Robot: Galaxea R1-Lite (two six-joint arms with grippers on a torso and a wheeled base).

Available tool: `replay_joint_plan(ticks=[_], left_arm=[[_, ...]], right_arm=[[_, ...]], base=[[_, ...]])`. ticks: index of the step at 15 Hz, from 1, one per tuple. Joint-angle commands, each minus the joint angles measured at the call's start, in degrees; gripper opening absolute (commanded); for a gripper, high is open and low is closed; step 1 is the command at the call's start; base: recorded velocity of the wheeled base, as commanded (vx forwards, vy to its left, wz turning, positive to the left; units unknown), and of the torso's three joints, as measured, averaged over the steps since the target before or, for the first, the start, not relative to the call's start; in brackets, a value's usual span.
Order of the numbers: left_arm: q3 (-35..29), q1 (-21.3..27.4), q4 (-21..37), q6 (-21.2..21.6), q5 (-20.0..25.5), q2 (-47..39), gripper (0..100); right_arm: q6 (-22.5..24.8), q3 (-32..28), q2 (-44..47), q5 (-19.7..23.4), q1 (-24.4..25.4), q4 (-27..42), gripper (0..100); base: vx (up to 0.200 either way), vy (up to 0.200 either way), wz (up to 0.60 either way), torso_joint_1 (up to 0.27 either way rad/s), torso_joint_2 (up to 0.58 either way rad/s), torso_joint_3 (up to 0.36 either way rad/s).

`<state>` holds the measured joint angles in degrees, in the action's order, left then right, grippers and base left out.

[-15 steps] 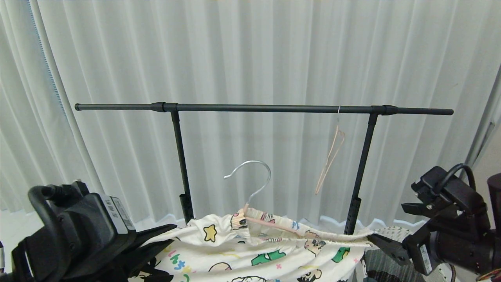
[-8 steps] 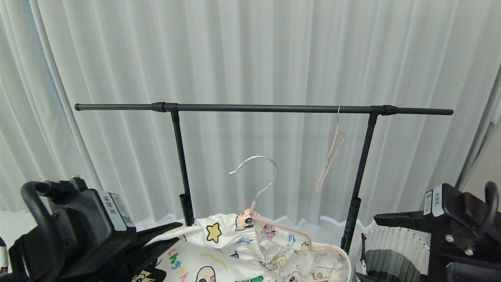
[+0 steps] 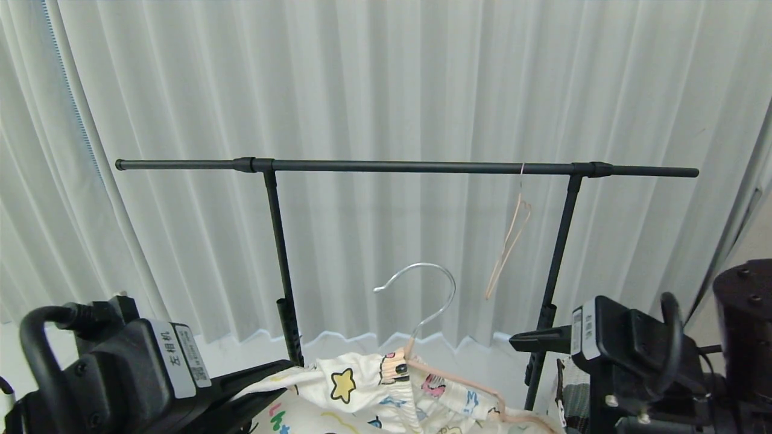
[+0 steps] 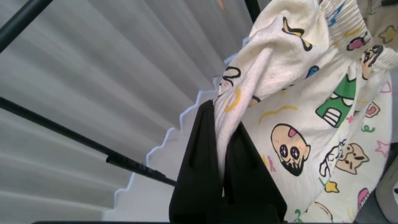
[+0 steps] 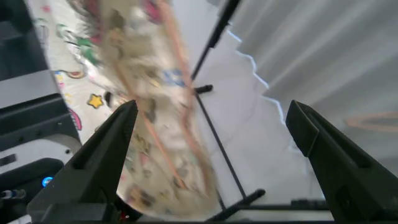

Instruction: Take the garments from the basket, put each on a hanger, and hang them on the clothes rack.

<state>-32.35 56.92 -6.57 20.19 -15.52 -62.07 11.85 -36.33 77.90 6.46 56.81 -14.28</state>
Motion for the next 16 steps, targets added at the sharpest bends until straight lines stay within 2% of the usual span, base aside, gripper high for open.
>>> replay_joint_plan(ticks=[1,5,9,16], left_arm=[[0.01,0.12,-0.02,0.03,-0.04,0.02,0],[-0.08,1.44,-0.11,0.2,-0.04,0.73,0],[-0.25,1.53,-0.2,0.29,-0.04,0.73,0],[-0.43,2.94,-0.28,0.38,-0.04,1.17,0]], right_arm=[[0.37,-1.2,4.02,0.04,1.46,-0.05,100],[0.72,-2.7,7.36,0.13,1.46,-0.14,100],[0.72,-4.19,8.5,4.88,1.46,-0.4,100],[0.63,-4.1,9.55,6.37,1.55,-0.93,100]], base=[[0.0,0.0,0.0,0.0,0.0,0.0],[0.0,0.0,0.0,0.0,0.0,0.0],[0.0,0.0,0.0,0.0,0.0,0.0],[0.0,0.0,0.0,0.0,0.0,0.0]])
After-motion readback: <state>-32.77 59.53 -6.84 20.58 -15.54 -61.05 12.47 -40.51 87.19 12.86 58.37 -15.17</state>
